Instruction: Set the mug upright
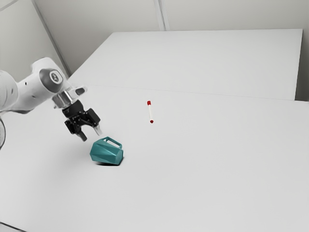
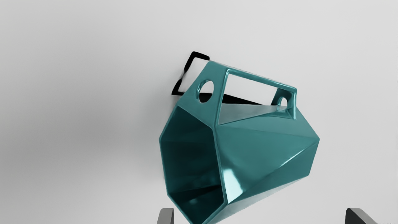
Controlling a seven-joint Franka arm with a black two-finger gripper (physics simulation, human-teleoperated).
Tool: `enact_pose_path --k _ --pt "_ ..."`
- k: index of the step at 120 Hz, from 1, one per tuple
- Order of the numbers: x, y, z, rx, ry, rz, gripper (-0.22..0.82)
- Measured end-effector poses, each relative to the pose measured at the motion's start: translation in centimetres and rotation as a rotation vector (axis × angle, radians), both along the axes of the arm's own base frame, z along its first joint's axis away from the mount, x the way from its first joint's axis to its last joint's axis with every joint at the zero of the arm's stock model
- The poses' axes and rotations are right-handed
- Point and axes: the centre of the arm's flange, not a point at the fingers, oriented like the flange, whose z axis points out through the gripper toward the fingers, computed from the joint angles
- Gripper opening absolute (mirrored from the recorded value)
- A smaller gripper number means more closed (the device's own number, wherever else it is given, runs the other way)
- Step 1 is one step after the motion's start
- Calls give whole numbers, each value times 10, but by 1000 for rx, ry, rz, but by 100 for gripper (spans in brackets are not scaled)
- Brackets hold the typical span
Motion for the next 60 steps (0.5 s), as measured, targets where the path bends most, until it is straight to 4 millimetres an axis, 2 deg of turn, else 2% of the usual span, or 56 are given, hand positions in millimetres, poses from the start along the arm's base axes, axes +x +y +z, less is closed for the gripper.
enact_pose_path --k 31,60 --pt "-5 23 -29 -174 -30 64 60" --pt "-4 26 -54 -313 -67 99 60"
